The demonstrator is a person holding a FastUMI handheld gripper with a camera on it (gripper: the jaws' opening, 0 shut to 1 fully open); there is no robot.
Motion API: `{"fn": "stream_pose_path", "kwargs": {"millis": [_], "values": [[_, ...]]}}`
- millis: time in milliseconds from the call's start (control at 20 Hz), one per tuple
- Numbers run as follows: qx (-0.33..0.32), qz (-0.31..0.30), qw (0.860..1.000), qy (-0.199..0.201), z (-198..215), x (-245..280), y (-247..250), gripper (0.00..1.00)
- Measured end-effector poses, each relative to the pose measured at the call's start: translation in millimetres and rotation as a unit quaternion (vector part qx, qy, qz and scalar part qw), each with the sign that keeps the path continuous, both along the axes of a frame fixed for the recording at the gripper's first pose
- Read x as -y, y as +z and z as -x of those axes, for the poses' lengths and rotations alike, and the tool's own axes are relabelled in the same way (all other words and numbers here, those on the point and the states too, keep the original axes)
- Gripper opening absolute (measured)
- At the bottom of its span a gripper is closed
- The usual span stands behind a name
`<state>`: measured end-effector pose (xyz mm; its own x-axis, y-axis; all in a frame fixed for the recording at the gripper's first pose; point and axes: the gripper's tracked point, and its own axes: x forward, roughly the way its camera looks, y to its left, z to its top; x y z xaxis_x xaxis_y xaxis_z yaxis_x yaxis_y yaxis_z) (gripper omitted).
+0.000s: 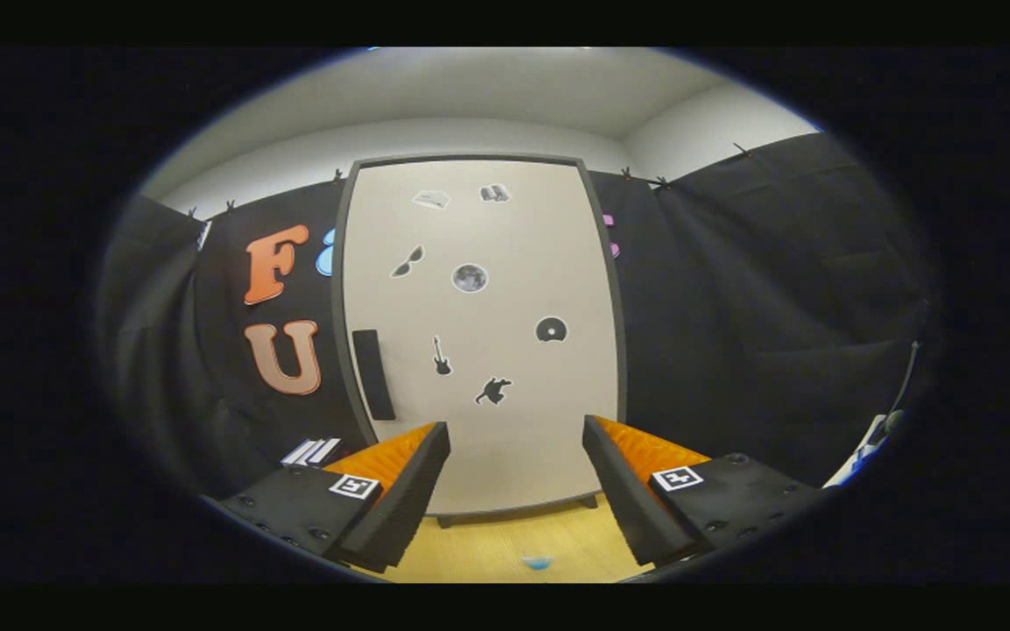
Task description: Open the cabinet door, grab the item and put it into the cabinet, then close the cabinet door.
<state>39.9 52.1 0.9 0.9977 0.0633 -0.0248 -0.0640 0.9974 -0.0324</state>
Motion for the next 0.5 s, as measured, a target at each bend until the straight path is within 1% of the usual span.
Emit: {"fn": "stream_pose_path", "kwargs": {"millis": [350, 500], "values": [[-0.023, 0.007, 0.998, 0.055, -40, -67, -11, 0.98], [-0.032, 0.024, 0.997, 0.072, -60, -93, -18, 0.98]]}}
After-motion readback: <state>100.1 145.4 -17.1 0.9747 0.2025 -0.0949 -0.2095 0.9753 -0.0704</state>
